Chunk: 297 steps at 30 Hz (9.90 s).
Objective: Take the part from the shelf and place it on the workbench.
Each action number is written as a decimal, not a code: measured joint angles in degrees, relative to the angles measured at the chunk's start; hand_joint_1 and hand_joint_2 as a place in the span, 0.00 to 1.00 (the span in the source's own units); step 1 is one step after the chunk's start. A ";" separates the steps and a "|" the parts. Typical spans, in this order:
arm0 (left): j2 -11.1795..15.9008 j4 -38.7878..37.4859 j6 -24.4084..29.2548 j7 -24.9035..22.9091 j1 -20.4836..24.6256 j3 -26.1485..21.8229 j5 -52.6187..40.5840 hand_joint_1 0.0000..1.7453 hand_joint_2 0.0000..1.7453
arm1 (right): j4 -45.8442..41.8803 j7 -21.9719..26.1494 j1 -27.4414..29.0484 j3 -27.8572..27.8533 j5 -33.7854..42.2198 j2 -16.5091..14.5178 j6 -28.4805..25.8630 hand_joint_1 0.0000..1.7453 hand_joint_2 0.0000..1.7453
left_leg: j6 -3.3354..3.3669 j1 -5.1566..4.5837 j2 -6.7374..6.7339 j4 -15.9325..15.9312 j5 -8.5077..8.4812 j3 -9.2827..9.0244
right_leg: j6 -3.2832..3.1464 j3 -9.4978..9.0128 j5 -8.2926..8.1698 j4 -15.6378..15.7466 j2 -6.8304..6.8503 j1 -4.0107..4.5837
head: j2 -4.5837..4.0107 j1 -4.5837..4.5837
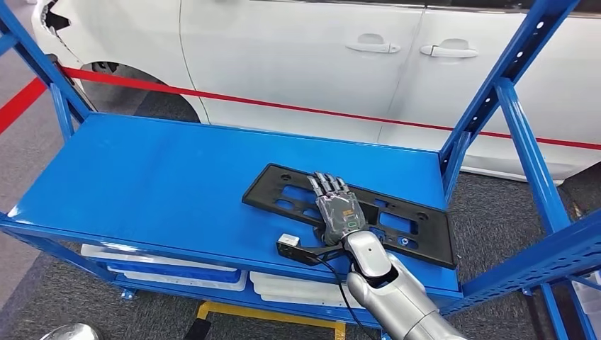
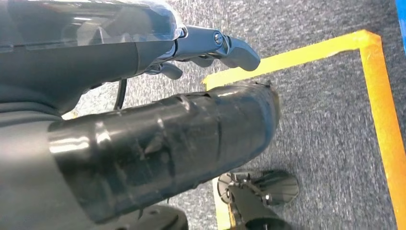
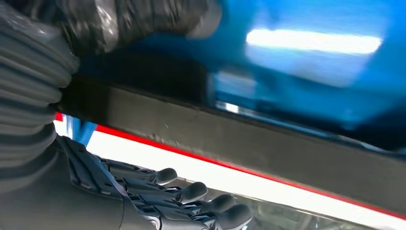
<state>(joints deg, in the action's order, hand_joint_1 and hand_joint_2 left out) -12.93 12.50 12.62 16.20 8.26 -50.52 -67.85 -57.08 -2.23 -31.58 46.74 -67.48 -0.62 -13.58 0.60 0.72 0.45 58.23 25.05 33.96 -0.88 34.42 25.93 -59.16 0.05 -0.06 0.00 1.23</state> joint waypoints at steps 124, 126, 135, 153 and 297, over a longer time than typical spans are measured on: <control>-0.86 0.00 4.25 -2.37 -0.60 0.56 1.01 0.00 1.00 | -17.24 -9.00 -6.34 13.56 -16.43 -6.97 -2.79 1.00 1.00 | -0.61 0.06 -0.16 0.29 -1.20 1.40 | -0.81 -0.51 1.01 -0.69 -0.37 0.16 | 0.00 -0.05; -0.86 0.00 4.29 -2.44 -0.61 0.56 1.01 0.00 1.00 | -17.09 -9.01 -6.34 13.51 -16.46 -7.03 -2.87 1.00 1.00 | -1.25 0.19 -0.21 1.23 -0.23 1.89 | -1.53 -0.42 0.43 -0.28 -0.27 -0.09 | 0.00 -0.07; -3.65 0.00 4.36 -1.19 0.51 2.28 -0.83 0.00 1.00 | -16.47 -13.90 -3.96 12.51 -21.42 -7.38 0.19 1.00 1.00 | -1.76 0.36 -0.25 6.02 3.84 0.61 | -1.82 1.53 -1.10 -0.56 0.11 -0.06 | 0.00 -0.10; -2.80 0.02 3.23 -1.75 -0.01 3.69 1.52 0.00 1.00 | -13.79 -10.14 -4.90 8.23 -18.94 -6.94 -4.24 1.00 1.00 | -0.21 0.37 -0.52 0.87 -1.03 1.72 | 0.74 -1.61 2.59 -1.64 -0.14 -0.82 | 0.00 0.06; -1.21 0.00 3.01 -3.28 -0.27 5.37 1.46 0.00 1.00 | -11.67 -2.97 -2.17 0.60 -6.93 -7.43 -16.37 1.00 1.00 | -1.39 0.32 1.58 0.22 1.10 -1.11 | -0.89 1.54 -1.36 -0.78 -3.14 0.14 | 0.00 -0.05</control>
<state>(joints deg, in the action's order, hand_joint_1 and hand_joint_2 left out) -14.14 12.50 15.62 12.91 8.00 -45.16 -66.39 -68.75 -5.19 -33.75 47.34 -74.42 -8.04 -29.94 -0.79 1.03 2.03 58.45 26.15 32.86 -1.77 35.96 24.57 -59.94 -3.09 0.07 0.00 1.17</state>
